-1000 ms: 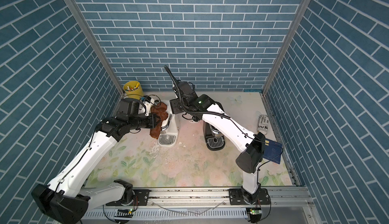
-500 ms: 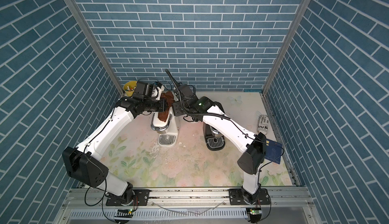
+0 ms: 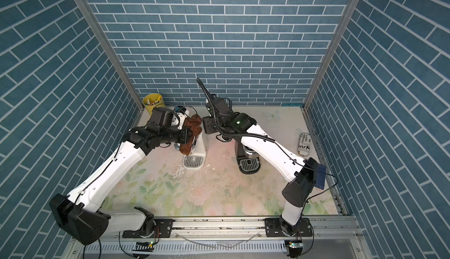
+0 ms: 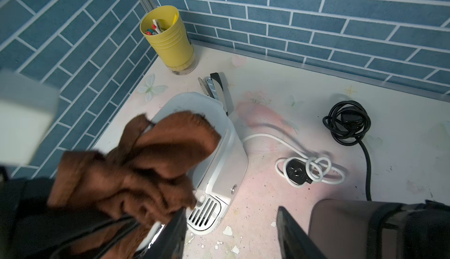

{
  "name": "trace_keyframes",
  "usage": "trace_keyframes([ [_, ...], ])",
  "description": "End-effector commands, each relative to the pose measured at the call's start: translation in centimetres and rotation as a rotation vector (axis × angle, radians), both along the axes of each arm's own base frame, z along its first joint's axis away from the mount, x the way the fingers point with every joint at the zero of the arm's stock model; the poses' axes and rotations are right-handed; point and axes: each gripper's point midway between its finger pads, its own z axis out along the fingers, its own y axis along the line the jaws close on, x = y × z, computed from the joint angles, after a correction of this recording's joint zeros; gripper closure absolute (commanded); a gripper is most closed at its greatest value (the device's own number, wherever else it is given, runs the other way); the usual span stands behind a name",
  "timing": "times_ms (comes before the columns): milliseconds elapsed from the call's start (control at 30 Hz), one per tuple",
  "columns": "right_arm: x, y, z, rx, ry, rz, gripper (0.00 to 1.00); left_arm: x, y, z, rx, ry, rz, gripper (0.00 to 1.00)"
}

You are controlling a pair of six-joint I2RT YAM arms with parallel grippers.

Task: Wipe the surface of a coffee machine
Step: Wipe the dirt from the surface of the coffee machine, then place the cleaning item at the center of the board.

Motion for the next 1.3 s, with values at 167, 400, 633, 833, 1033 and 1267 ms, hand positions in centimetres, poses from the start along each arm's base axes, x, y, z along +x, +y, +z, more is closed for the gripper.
trace_keyframes([
  [167,0.9,-2.9,0.6,0.016,-0.013,-0.074,0.41,-8.2,-3.0,-1.9,-0.008,0.017,-0.233,1.00],
  [400,0.9,-5.5,3.4,0.002,-0.091,-0.111,0.41,-8.4,-6.8,-4.0,0.018,0.060,-0.252,1.00],
  [633,0.3,-7.2,3.6,-0.014,-0.109,-0.143,0.41,-6.7,-7.6,-8.0,-0.008,0.124,-0.117,1.00],
  [833,0.0,-7.9,3.3,-0.013,-0.112,-0.158,0.41,-6.5,-9.7,-10.5,0.020,0.180,-0.132,1.00],
  [1033,-0.2,-8.2,3.1,-0.019,-0.113,-0.161,0.41,-6.3,-10.8,-10.9,0.046,0.173,-0.149,1.00],
  [1267,-0.2,-8.8,2.4,-0.039,-0.108,-0.179,0.41,-5.7,-11.1,-12.5,0.093,0.211,-0.129,1.00],
])
